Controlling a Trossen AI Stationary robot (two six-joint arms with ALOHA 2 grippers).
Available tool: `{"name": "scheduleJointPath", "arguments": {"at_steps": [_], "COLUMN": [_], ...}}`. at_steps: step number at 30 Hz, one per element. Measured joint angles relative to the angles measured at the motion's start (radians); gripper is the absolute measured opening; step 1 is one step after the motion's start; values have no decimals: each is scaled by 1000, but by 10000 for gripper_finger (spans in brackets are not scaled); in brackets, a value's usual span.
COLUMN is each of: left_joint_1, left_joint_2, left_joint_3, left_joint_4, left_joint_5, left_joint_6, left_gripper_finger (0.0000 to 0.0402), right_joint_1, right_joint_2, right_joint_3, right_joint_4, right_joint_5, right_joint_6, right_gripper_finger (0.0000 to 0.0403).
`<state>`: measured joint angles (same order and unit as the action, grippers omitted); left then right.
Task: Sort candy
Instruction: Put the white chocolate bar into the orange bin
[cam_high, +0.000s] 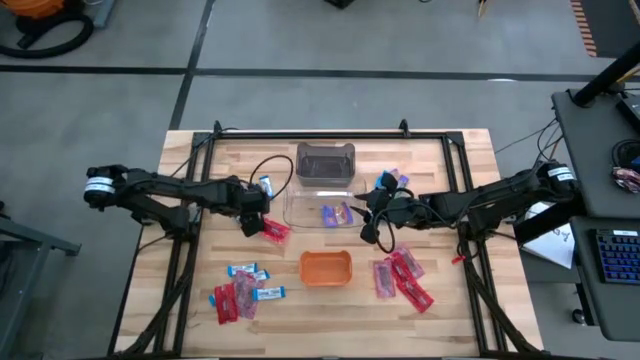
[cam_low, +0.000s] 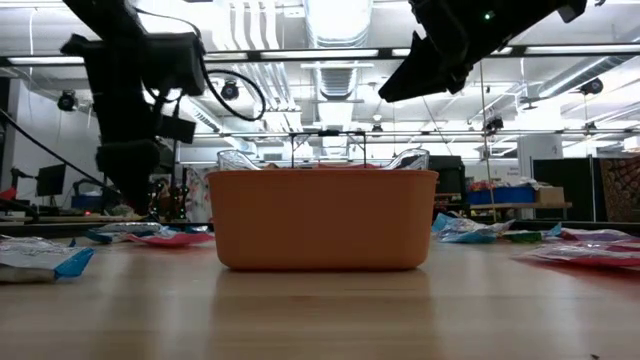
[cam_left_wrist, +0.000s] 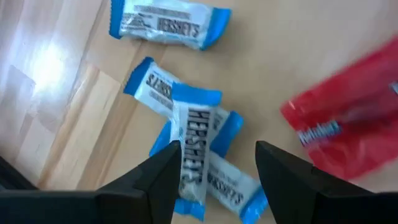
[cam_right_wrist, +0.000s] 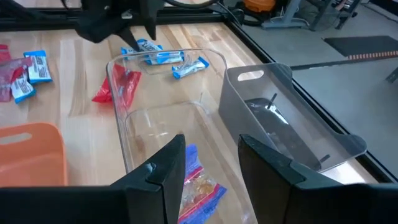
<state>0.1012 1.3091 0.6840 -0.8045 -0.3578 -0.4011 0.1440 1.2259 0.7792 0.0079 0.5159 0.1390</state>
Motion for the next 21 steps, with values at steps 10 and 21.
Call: {"name": "scheduleJointPath", "arguments": {"at_steps": [10,21], "left_joint_1": [96,99], "left_joint_2": [108,193], "left_joint_3": [1,1], "left_joint_4": [4,18], "left_joint_5": [0,-3], "left_joint_6": [16,26], "left_gripper_finger": [188,84], "right_joint_1": [0,2], "right_joint_2": [2,2], "right_joint_3": [0,0], "right_joint_4": [-7,-9], "right_joint_5": [0,0], "right_joint_6": [7,21], "right_gripper_finger": [141,141]}}
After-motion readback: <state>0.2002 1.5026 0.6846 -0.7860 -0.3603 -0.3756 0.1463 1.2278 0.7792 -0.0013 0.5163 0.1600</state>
